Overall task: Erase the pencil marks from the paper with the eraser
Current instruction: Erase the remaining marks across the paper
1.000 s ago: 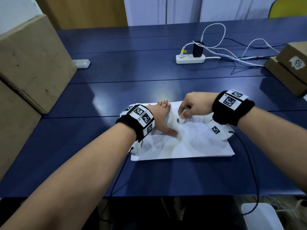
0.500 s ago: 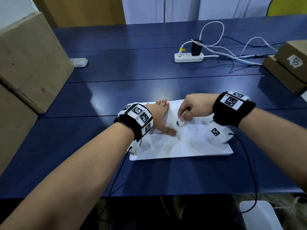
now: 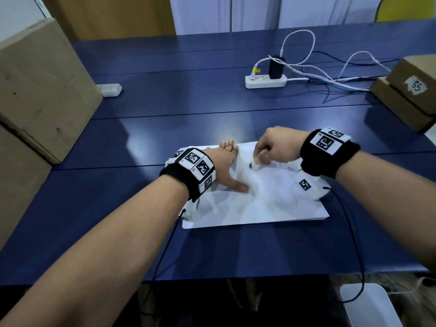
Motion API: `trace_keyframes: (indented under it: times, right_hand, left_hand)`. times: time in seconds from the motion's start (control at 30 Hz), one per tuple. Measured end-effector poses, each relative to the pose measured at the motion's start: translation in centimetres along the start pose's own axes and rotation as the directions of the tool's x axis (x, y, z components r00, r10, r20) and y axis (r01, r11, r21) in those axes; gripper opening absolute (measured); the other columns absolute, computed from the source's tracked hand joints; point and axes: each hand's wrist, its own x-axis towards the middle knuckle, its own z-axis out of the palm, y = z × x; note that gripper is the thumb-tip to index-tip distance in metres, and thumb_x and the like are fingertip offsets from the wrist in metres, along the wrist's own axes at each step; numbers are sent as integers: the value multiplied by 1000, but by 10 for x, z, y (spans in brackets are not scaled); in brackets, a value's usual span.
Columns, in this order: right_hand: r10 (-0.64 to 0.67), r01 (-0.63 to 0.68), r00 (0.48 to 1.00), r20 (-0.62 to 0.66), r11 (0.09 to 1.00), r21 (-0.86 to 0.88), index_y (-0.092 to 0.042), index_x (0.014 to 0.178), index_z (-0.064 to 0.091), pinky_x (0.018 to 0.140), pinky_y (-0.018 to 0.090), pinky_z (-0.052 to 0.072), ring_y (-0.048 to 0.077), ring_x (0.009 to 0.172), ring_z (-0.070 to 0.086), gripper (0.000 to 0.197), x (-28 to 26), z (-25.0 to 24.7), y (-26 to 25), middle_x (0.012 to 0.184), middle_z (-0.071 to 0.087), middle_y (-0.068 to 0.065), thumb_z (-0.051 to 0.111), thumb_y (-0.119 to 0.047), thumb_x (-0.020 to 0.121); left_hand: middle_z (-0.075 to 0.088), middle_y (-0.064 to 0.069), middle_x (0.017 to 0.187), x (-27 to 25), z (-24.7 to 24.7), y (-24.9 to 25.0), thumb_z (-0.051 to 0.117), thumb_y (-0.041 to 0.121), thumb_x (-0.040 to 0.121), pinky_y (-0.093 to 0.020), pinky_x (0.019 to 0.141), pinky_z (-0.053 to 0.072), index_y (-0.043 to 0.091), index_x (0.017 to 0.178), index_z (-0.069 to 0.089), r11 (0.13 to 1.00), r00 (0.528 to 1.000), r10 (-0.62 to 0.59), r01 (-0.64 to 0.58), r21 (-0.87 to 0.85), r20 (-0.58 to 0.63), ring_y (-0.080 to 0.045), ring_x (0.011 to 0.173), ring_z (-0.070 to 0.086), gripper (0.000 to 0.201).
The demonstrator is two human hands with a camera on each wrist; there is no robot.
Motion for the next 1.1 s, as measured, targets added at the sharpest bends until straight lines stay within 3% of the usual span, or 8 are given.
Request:
trace_keyframes:
  times: [0.13,0.33,0.57,0.63,0.73,0.8,0.97,1.1]
  right_hand:
    - [80,-84,979,-190,996,-11,-21,86,76,75,28,50,19,83,66,12,12,-6,15,75,73,-3,66,-29,85]
    - [-74,63,973,219,996,57,-26,83,76,47,20,43,16,44,50,7,-16,0,-6,69,72,0,72,-32,82]
    - [75,-86,979,-192,995,-50,-19,91,76,78,31,51,21,85,61,20,7,-6,14,86,74,2,68,-36,83]
    - [46,-54,987,-152,997,-50,-22,91,76,76,29,50,20,84,63,17,3,-6,15,83,74,-1,66,-34,85]
    - [-21,21,993,117,1000,1,-29,85,75,62,26,49,14,61,60,9,-13,-3,5,70,72,-6,69,-35,83]
    - [-46,46,981,190,999,8,-29,85,75,61,30,50,16,60,59,10,-16,-2,0,71,73,-5,70,-37,81]
    - [43,-55,987,-153,996,-74,-21,91,77,74,27,47,19,86,65,15,5,-8,10,80,75,-1,68,-31,84]
    - [5,-6,997,-83,1000,-16,-25,89,77,75,28,50,13,78,64,18,-4,-6,10,75,73,-5,71,-39,81]
  left_hand:
    - [-13,-10,163,-2,-2,1,61,79,70,-46,121,16,6,155,-9,1000,1000,2,-2,13,5,-23,151,-5,132]
    - [-13,-10,163,-3,-2,2,61,79,69,-45,121,14,5,155,-9,1000,1000,-1,1,2,4,-24,151,-5,133]
    - [-13,-10,163,-2,-1,1,61,80,69,-47,121,16,5,155,-8,1000,1000,2,-2,12,6,-23,151,-5,133]
    - [-13,-10,163,-2,-1,1,61,80,69,-46,121,16,6,155,-8,1000,1000,0,0,13,3,-23,151,-5,133]
    - [-13,-9,163,-1,0,0,61,79,69,-46,121,16,6,155,-8,1000,1000,0,0,1,-7,-23,151,-4,133]
    - [-13,-9,163,0,0,0,62,80,68,-47,121,16,5,155,-8,1000,1000,-2,2,1,-2,-23,151,-4,134]
    - [-13,-9,163,0,1,0,61,80,69,-47,121,16,6,155,-8,1000,1000,-1,1,3,-1,-23,151,-5,133]
    - [-13,-9,163,1,2,0,60,81,68,-46,121,16,7,155,-8,1000,1000,-3,3,6,-6,-23,151,-5,133]
